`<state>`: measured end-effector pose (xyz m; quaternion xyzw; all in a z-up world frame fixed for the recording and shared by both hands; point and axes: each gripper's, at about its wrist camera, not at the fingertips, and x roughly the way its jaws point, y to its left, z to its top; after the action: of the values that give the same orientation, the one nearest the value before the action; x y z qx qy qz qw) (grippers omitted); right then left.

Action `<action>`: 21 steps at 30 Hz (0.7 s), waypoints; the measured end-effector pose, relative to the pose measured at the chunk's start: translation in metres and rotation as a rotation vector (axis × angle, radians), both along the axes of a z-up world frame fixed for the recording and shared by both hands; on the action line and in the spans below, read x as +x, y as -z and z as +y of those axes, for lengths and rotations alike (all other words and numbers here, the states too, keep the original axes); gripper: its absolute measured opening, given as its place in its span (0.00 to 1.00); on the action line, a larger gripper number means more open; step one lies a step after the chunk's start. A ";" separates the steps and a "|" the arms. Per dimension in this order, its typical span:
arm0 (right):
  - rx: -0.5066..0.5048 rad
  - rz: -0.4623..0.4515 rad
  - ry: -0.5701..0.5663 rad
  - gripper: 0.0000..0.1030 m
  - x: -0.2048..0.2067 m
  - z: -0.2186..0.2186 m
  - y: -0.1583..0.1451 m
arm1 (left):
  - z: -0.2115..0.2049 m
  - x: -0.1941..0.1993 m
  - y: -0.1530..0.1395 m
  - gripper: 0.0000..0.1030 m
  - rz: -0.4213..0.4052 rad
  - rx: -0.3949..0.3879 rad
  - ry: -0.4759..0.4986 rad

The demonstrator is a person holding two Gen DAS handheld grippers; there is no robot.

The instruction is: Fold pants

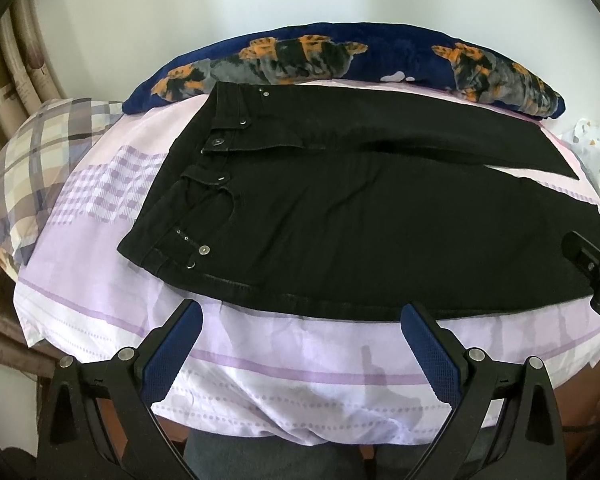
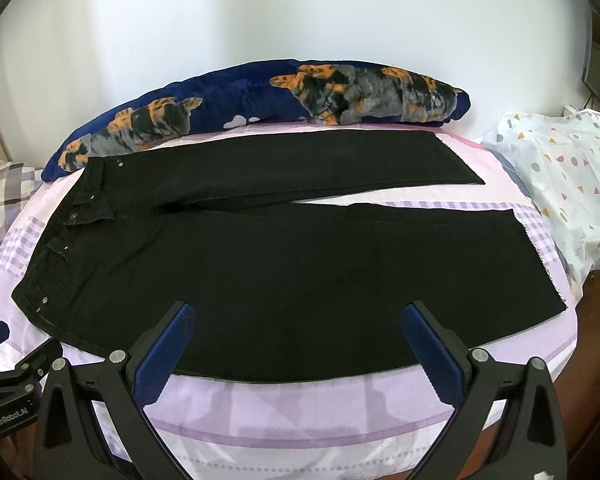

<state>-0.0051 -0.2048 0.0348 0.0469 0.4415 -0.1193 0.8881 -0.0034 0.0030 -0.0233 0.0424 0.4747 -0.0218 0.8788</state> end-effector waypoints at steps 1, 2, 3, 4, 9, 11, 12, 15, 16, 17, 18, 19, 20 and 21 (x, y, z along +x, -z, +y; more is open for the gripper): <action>0.000 0.003 0.000 1.00 0.000 0.000 0.001 | 0.000 0.000 0.001 0.96 0.003 -0.002 0.001; 0.001 0.006 -0.001 1.00 0.000 0.000 0.002 | 0.000 0.000 0.001 0.96 0.005 -0.001 0.001; 0.002 0.010 -0.001 1.00 0.000 0.000 0.002 | 0.000 0.000 0.001 0.96 0.006 0.000 0.000; 0.001 0.013 0.000 1.00 0.001 0.000 0.003 | 0.000 0.000 0.002 0.96 0.007 -0.001 0.001; 0.001 0.030 -0.002 1.00 0.002 0.000 0.006 | 0.000 0.000 0.003 0.96 0.012 -0.001 0.001; 0.001 0.037 -0.003 1.00 0.003 0.001 0.006 | 0.001 0.001 0.004 0.96 0.015 -0.001 0.000; -0.001 0.043 -0.003 1.00 0.002 0.001 0.007 | 0.000 0.001 0.005 0.96 0.015 -0.002 0.000; -0.002 0.059 -0.005 1.00 0.005 0.002 0.009 | -0.001 0.001 0.006 0.96 0.019 0.002 -0.001; -0.002 0.064 -0.008 1.00 0.005 0.002 0.010 | -0.001 0.001 0.007 0.96 0.021 0.002 -0.001; -0.002 0.070 -0.011 1.00 0.006 0.003 0.011 | -0.001 0.001 0.007 0.96 0.023 0.002 -0.001; -0.001 0.075 -0.013 1.00 0.006 0.003 0.011 | 0.000 0.001 0.007 0.96 0.025 0.003 -0.001; 0.000 0.081 -0.015 1.00 0.006 0.004 0.012 | 0.000 0.001 0.008 0.96 0.028 0.003 -0.002; 0.003 0.085 -0.017 1.00 0.006 0.003 0.013 | -0.001 0.001 0.008 0.96 0.029 0.003 -0.002; 0.005 0.088 -0.018 1.00 0.007 0.003 0.014 | -0.001 0.001 0.009 0.96 0.031 0.003 -0.003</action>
<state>0.0016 -0.2014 0.0210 0.0398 0.4810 -0.1121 0.8686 -0.0019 0.0023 -0.0318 0.0427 0.4885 -0.0207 0.8713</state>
